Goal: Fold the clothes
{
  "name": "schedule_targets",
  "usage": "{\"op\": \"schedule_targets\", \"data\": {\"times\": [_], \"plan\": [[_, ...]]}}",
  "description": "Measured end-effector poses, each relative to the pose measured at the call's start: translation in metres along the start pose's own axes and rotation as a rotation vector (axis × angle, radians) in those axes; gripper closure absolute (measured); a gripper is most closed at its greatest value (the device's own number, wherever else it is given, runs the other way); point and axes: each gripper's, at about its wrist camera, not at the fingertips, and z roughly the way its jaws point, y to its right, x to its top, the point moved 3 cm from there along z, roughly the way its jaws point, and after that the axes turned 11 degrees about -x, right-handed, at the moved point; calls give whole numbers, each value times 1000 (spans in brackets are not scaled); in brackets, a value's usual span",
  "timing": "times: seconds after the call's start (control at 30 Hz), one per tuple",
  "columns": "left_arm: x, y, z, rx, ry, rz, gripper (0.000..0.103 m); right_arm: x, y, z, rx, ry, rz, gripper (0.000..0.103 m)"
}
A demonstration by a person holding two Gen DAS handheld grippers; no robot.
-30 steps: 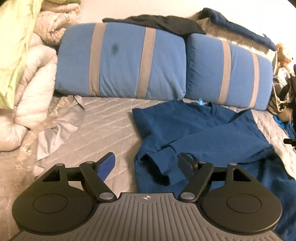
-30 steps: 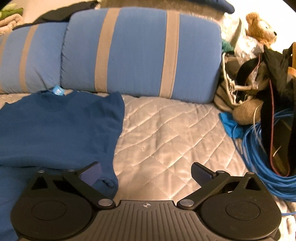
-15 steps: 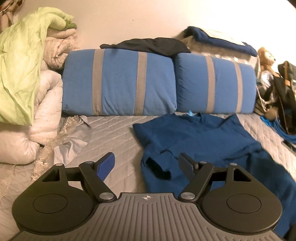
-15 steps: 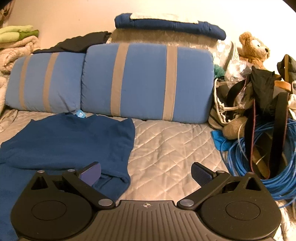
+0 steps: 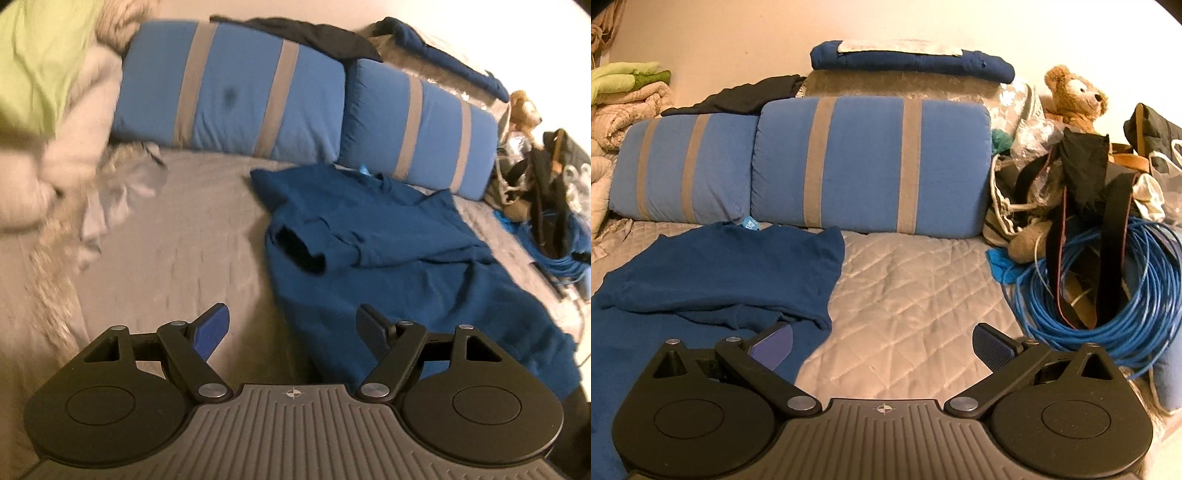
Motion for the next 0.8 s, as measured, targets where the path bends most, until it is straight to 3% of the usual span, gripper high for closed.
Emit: {"op": "schedule_targets", "data": {"times": [0.13,0.33,0.5,0.63,0.73,0.8], "plan": [[-16,-14,0,-188,-16,-129,28,-9,5,1,4,-23,3,0],[-38,-29,8,-333,-5,-269,28,-20,13,2,9,-58,34,0],[-49,-32,22,-472,-44,-354,29,-26,17,8,6,-85,68,0],[-56,-34,28,-527,-57,-412,29,-28,18,10,19,-94,91,0],[-60,-39,29,-562,-46,-466,41,-29,15,8,24,-89,75,0],[-63,-44,29,-567,-41,-492,56,-32,13,7,28,-91,76,0]]}}
